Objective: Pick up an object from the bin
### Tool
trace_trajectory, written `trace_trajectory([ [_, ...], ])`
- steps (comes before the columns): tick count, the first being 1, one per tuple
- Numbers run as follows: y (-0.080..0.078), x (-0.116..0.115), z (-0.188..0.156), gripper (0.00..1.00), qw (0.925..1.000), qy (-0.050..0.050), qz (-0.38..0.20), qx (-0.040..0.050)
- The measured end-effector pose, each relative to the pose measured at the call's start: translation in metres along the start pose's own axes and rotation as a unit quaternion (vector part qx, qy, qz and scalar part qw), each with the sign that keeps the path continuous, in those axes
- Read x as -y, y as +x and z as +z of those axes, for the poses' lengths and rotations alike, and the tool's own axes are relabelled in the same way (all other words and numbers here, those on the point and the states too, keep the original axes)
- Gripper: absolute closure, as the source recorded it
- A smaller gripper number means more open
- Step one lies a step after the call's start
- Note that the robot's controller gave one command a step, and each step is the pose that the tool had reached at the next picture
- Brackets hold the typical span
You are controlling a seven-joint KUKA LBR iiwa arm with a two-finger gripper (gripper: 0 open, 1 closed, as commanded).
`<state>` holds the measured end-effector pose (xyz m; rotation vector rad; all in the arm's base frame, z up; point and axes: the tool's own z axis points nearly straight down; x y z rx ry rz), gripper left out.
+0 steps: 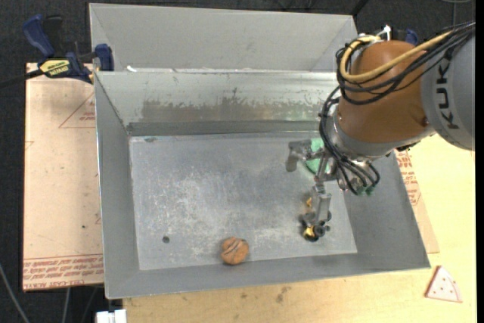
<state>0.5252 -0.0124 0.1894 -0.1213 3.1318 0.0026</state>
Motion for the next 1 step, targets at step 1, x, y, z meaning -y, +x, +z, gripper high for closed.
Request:
trace_trajectory([
  [1, -0.0025, 0.0119, 0.0587, 0.0, 0.9999, 0.001, 0.016, -0.0007],
])
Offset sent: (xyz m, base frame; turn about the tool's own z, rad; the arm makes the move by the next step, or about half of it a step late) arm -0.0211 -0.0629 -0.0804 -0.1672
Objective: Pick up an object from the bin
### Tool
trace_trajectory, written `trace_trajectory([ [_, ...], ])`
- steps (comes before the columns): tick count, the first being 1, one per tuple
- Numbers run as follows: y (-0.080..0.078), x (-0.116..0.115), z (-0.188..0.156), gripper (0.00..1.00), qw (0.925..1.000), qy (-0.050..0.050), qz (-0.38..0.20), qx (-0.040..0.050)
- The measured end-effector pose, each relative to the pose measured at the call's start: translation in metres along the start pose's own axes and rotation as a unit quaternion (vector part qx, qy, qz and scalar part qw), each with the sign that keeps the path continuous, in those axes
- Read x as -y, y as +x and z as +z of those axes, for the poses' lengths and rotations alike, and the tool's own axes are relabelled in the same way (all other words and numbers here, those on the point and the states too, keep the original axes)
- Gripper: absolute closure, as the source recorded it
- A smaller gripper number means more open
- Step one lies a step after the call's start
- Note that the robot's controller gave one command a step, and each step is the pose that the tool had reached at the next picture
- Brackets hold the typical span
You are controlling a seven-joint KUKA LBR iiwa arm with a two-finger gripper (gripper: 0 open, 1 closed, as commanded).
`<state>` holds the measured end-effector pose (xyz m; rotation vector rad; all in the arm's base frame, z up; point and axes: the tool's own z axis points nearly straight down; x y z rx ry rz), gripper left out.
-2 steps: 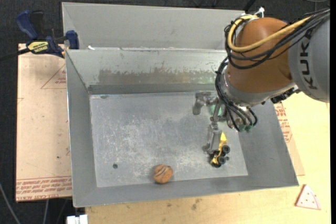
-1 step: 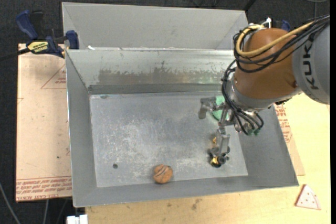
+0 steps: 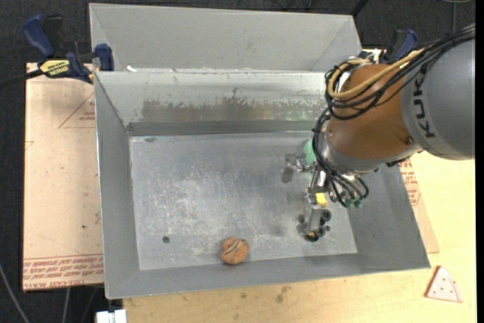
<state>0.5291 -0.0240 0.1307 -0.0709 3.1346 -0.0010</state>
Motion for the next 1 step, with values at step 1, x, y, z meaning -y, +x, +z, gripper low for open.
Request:
trace_trajectory([
  [1, 0.0146, 0.0192, 0.0262, 0.0, 0.9997, -0.002, -0.023, -0.0062],
])
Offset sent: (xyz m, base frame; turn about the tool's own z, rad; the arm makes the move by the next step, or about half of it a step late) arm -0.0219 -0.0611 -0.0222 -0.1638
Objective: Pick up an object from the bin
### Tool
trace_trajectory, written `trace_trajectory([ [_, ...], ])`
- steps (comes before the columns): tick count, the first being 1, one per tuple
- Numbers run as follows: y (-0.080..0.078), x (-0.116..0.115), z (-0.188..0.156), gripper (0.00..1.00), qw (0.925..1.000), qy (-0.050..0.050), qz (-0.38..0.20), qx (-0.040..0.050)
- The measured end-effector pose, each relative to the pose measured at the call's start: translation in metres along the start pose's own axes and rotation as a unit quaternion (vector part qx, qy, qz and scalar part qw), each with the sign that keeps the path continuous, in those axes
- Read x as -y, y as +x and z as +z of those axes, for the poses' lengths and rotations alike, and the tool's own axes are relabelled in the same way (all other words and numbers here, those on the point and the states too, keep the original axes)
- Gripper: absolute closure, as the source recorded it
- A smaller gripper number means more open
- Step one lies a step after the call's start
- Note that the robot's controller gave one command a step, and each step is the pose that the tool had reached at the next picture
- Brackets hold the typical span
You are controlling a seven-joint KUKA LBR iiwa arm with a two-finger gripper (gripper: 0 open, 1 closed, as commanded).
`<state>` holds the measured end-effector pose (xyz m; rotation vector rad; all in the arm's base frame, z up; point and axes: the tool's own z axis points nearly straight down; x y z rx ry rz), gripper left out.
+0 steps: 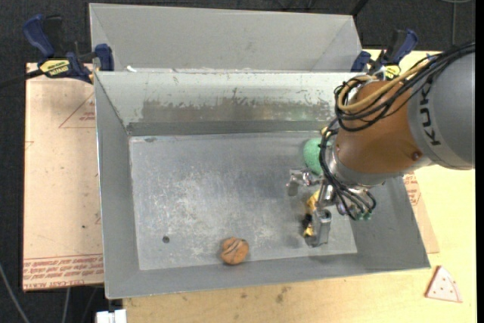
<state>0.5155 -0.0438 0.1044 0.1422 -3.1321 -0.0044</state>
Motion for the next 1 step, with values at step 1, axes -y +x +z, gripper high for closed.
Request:
trace_trajectory([
  [1, 0.0073, 0.0282, -0.0032, 0.0, 0.9974, 0.001, -0.072, 0.0031],
])
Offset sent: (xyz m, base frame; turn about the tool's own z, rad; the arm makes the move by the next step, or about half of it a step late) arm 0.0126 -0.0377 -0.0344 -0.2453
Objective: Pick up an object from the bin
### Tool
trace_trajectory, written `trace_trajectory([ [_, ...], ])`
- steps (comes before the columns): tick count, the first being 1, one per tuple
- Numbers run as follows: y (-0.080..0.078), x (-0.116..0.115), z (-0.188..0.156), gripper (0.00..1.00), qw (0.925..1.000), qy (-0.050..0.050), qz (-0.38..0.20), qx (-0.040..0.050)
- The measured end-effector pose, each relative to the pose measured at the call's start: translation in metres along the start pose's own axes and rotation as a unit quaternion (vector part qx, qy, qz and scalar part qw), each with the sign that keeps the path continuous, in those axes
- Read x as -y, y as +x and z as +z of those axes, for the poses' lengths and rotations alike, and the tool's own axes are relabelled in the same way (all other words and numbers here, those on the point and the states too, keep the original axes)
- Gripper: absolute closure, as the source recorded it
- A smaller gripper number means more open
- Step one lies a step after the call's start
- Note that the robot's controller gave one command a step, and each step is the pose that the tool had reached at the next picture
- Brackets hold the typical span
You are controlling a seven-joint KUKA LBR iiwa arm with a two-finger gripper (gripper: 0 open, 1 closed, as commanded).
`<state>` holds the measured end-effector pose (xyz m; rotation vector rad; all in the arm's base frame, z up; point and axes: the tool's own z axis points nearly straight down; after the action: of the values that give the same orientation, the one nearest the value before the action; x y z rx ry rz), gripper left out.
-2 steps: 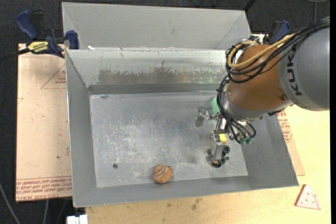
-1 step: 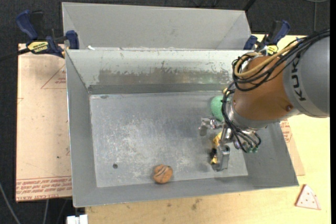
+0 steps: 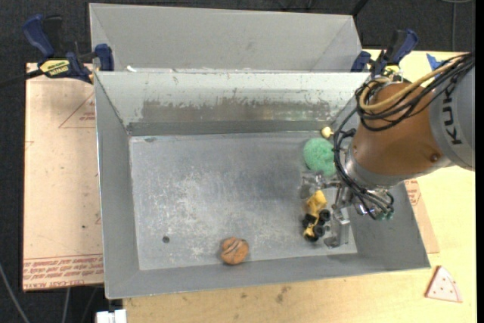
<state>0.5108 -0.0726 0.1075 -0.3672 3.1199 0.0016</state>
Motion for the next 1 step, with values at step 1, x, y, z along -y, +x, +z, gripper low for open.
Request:
trace_trajectory([
  [1, -0.0156, 0.0121, 0.0377, 1.0, 0.9988, 0.0, -0.049, 0.0008],
])
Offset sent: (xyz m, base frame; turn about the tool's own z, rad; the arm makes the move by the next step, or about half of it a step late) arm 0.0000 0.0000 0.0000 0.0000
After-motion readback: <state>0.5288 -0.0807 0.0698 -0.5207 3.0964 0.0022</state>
